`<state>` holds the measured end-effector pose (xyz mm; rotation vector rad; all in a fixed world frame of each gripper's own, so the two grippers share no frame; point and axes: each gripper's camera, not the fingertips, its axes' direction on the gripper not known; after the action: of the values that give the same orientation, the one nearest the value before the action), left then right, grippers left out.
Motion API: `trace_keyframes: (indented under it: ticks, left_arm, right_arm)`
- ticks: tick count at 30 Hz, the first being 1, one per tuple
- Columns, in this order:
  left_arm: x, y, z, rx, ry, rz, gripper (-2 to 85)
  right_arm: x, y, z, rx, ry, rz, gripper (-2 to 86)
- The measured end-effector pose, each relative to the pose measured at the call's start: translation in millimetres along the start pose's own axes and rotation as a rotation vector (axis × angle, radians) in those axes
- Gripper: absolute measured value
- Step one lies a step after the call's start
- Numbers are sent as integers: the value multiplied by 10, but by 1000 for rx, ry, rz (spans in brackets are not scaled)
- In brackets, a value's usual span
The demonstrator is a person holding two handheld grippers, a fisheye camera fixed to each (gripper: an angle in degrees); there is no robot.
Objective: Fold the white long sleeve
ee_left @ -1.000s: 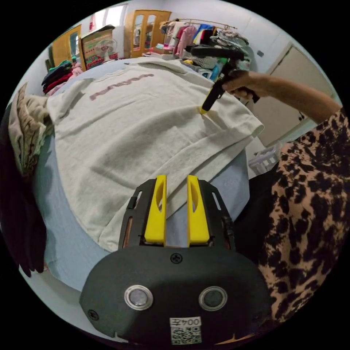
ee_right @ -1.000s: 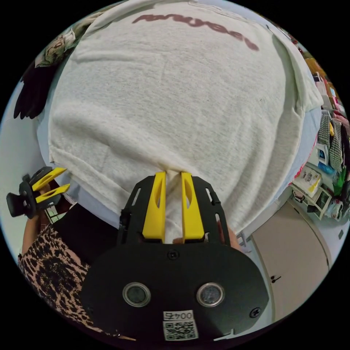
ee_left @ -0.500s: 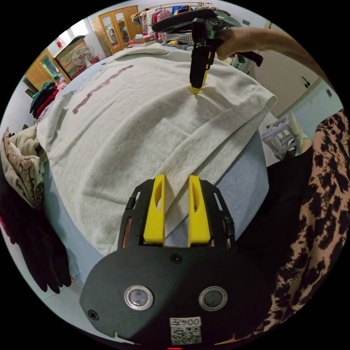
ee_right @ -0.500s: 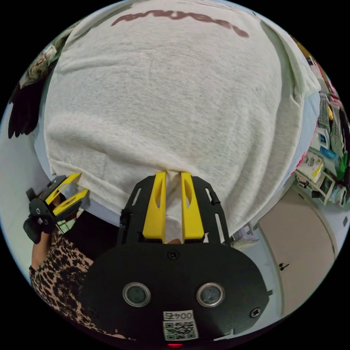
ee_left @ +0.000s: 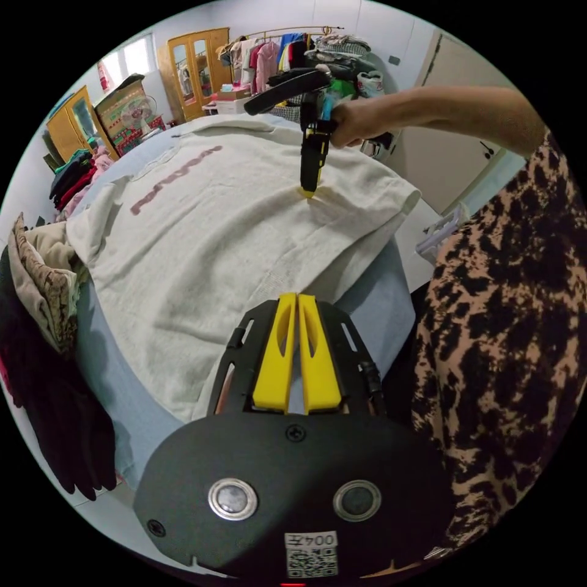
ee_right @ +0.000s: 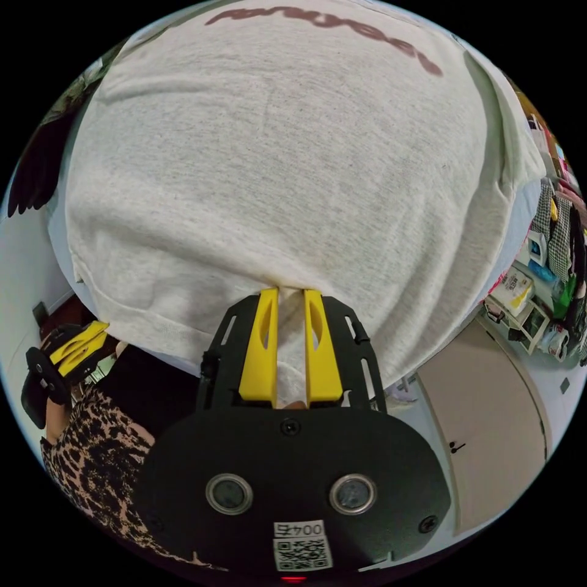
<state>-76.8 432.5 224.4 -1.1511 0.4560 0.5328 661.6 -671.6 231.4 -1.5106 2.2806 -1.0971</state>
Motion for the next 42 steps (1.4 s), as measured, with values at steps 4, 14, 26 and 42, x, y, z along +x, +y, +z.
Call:
trace_keyframes:
  ticks: [4, 14, 26, 42]
  left_arm:
    - [202, 51, 332, -95, 19, 61, 2]
    - [255, 225, 822, -46, 190, -197, 9]
    - [-183, 1540, 235, 16, -98, -973, 94]
    - [159, 1622, 731, -23, -37, -936, 24]
  right_arm:
    - [65, 70, 76, -28, -3, 7, 76]
    - [245, 276, 97, -45, -34, -10, 76]
    - [324, 457, -142, -36, -45, -5, 76]
    - [302, 651, -795, 18, -63, 12, 74]
